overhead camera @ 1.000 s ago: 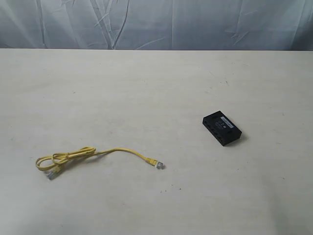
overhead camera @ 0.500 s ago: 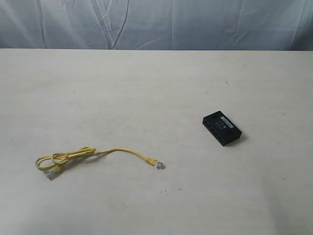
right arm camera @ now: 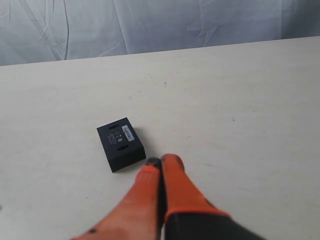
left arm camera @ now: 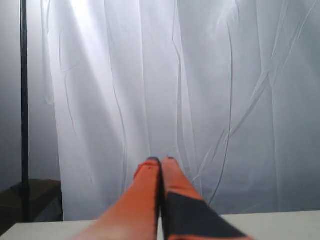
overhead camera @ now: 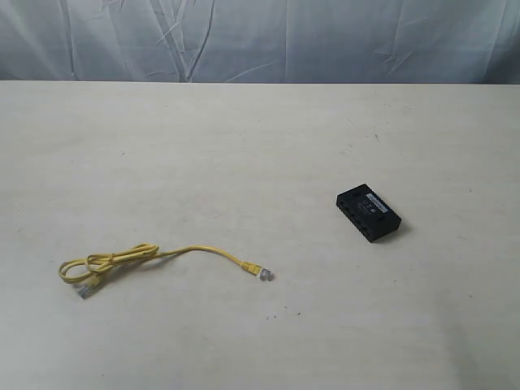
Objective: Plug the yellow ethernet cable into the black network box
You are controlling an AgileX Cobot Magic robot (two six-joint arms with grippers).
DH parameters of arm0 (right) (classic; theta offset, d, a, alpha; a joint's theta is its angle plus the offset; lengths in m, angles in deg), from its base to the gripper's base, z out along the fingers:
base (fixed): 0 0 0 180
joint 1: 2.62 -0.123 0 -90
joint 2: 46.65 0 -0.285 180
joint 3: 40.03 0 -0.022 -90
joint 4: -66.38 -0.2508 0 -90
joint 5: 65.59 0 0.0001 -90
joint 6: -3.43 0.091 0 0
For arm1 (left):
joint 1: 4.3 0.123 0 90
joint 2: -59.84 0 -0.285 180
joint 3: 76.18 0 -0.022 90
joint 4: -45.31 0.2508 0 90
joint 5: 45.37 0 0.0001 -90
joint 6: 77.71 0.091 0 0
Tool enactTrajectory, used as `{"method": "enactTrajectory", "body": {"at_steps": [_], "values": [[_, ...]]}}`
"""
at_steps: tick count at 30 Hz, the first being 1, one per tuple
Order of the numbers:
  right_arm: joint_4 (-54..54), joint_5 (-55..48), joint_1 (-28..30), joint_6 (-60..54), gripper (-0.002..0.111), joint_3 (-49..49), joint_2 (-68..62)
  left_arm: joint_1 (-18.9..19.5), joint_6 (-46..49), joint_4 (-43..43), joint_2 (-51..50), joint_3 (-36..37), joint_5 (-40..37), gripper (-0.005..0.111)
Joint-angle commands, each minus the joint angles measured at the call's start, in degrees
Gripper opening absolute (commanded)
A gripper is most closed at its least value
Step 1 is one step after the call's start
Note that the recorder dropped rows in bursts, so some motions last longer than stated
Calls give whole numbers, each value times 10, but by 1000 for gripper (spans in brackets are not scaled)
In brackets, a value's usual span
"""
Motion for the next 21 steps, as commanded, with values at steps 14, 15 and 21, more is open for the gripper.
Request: {"method": "enactTrajectory", "body": {"at_steps": [14,15,21], "values": [[0,6,0,-1,-1,3,3,-11,544,-297,-520,-414,-550,0],[0,6,0,-1,-1,3,3,-18,581,-321,-545,-419,-550,0],[0,6,0,-1,-1,3,3,-107,667,-340,-722,-473,-562,0]]}}
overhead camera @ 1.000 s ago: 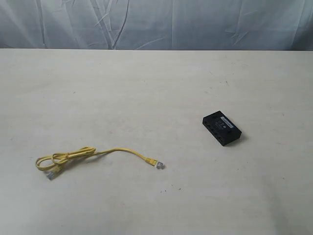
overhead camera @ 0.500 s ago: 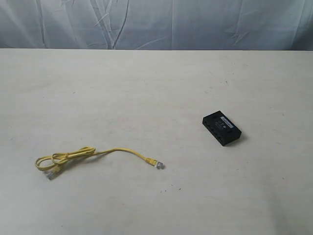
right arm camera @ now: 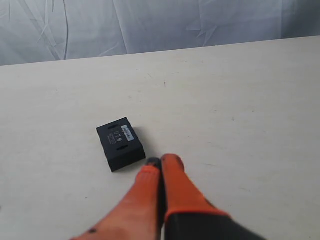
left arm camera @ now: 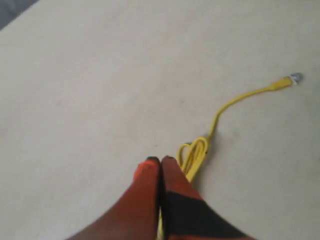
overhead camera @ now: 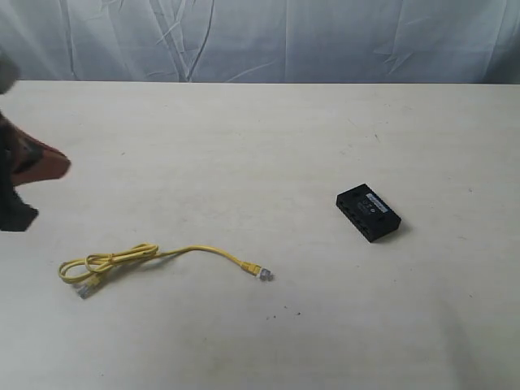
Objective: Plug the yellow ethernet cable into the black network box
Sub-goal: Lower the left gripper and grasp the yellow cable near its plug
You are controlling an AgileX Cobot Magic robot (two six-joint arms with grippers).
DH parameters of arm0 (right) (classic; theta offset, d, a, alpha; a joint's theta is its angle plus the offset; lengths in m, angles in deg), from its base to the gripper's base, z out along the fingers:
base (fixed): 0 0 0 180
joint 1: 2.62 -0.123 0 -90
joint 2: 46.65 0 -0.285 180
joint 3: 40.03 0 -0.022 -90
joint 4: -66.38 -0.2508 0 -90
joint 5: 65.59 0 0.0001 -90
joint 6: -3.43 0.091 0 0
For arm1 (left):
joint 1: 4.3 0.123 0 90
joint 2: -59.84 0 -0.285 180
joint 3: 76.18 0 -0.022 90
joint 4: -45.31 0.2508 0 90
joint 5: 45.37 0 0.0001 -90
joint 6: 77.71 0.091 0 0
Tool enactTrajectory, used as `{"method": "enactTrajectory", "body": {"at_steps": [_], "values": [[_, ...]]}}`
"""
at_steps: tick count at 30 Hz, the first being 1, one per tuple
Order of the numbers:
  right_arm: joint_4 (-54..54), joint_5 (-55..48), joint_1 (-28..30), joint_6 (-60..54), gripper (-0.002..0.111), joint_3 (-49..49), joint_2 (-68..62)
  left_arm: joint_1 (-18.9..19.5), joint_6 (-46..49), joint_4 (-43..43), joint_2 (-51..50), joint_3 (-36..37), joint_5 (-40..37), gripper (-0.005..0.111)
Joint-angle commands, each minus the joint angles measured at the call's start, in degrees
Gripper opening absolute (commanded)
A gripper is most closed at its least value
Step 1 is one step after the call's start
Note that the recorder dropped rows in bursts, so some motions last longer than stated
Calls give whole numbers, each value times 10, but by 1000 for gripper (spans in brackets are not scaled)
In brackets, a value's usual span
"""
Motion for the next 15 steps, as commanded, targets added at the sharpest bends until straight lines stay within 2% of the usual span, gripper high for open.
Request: {"method": "enactTrajectory", "body": {"at_steps": [1,5,15], "values": [[0,6,0,-1,-1,3,3,-73,67,-4,-119,-46,-15,0],[0,7,0,-1,-1,3,3,-136,105,14,-210,-96,-15,0],[0,7,0,-1,-1,3,3,-263,227,33,-374,-221,-24,0]]}}
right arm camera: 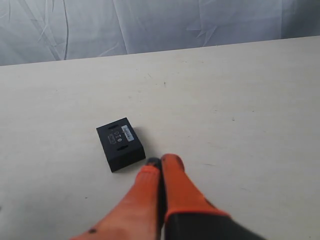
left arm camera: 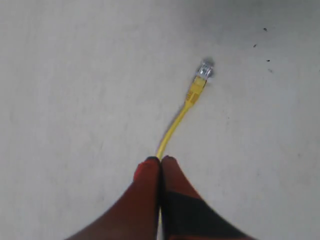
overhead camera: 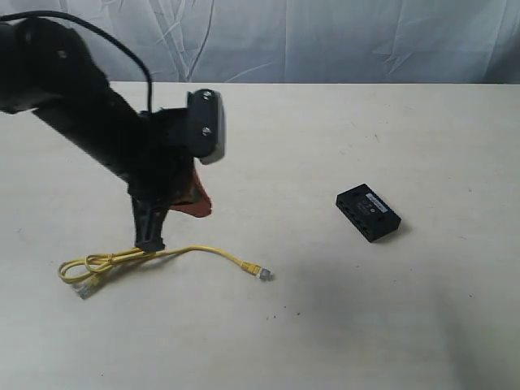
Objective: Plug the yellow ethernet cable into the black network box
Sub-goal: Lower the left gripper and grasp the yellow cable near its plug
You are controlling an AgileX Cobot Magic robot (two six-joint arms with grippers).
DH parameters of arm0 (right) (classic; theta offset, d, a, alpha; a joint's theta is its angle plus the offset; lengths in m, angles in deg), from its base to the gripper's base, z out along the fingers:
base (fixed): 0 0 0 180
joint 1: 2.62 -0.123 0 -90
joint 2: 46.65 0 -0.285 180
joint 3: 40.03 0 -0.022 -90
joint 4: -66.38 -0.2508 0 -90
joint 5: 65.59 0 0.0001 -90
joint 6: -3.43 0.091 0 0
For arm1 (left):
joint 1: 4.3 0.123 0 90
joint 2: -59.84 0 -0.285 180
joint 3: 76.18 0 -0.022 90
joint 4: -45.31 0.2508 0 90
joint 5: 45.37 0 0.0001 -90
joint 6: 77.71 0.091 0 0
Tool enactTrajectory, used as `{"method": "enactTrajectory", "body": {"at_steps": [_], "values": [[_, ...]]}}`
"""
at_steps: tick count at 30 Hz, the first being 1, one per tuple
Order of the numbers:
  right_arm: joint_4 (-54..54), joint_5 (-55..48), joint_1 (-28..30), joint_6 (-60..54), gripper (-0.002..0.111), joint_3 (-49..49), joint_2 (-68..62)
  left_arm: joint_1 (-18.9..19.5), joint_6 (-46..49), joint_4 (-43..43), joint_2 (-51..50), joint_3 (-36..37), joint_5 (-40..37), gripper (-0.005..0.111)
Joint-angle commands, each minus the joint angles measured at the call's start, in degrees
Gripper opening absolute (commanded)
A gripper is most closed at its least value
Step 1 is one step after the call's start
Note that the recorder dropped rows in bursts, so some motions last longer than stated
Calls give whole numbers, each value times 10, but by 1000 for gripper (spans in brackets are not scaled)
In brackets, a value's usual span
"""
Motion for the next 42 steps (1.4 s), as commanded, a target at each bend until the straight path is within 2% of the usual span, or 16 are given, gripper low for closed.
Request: {"method": "enactTrajectory", "body": {"at_steps": [1,5,11,14,20,22,29,34,36,40,42], "values": [[0,7,0,-1,-1,3,3,-52,57,12,-63,-58,-19,0],[0,7,0,-1,-1,3,3,-83,64,78,-125,-106,-43,0],[0,7,0,-1,-1,3,3,-83,64,104,-183,-126,-41,2],[0,5,0,-1,-1,3,3,-83,64,113,-200,-126,-56,9],[0,5,0,-1,-1,3,3,-83,65,112,-202,-126,-42,32],[0,5,0,-1,-1,3,3,-83,66,112,-203,-126,-42,34],[0,5,0,-1,-1,3,3,-83,76,70,-223,-126,-40,34],[0,5,0,-1,-1,3,3,-84,82,76,-238,-126,-42,33],[0,5,0,-1,-1,3,3,-84,82,76,-237,-126,-42,27],[0,7,0,-1,-1,3,3,-84,78,78,-232,-126,-44,0],[0,7,0,-1,-1,3,3,-84,58,76,-226,-126,-44,0]]}}
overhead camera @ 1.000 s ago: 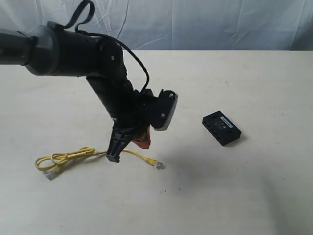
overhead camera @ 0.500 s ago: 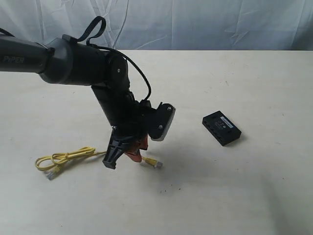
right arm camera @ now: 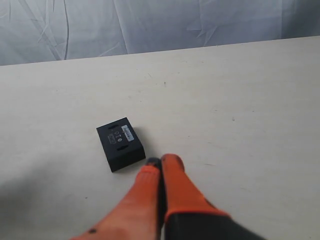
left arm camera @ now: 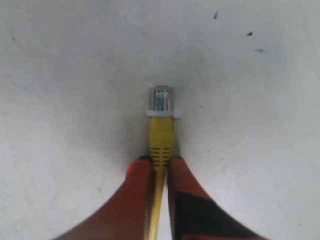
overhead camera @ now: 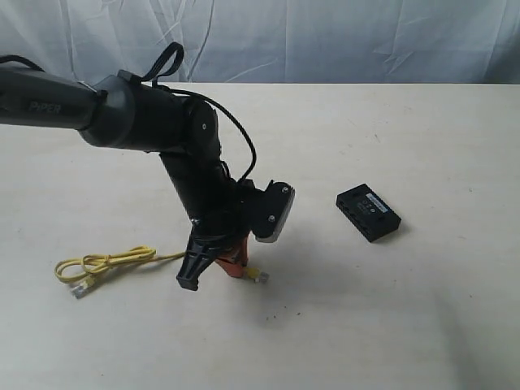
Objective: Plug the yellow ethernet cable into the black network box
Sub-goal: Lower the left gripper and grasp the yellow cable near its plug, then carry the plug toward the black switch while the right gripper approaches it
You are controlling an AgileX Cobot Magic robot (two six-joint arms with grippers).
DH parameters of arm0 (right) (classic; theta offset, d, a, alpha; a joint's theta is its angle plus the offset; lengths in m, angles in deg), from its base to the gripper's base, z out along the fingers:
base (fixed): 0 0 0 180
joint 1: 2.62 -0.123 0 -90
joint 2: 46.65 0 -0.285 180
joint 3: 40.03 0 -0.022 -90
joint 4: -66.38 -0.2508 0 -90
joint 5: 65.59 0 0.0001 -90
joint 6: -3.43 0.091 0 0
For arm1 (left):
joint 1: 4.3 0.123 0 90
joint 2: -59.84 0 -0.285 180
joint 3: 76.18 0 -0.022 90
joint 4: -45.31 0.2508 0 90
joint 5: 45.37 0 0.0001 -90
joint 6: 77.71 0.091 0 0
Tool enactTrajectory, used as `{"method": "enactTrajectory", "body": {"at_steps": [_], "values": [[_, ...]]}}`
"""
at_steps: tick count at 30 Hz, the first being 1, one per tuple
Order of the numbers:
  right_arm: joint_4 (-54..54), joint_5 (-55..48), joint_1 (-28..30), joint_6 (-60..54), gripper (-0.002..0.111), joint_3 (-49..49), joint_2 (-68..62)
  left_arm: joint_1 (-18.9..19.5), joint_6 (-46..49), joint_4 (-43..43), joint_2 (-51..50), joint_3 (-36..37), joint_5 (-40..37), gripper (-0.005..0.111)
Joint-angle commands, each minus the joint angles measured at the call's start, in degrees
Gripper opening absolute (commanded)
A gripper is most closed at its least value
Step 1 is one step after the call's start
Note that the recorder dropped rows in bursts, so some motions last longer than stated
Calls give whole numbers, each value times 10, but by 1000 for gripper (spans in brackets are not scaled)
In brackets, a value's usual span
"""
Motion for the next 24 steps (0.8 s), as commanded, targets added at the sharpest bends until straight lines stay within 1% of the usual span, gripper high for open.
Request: {"method": "enactTrajectory", "body": {"at_steps": [1,11,16,20,24], "values": [[0,7,0,-1,-1,3,3,-3,-32,-3,7,-1,3,0],[0,7,0,-1,-1,3,3,-3,-199,12,58,-1,11,0],[3,7,0,-1,-1,3,3,-3,-215,12,63,-1,4,0],[52,8,0,-1,-1,3,3,-3,-241,12,63,-1,3,0],[49,8,0,-1,-1,3,3,-3,-250,12,63,-1,2,0]]}}
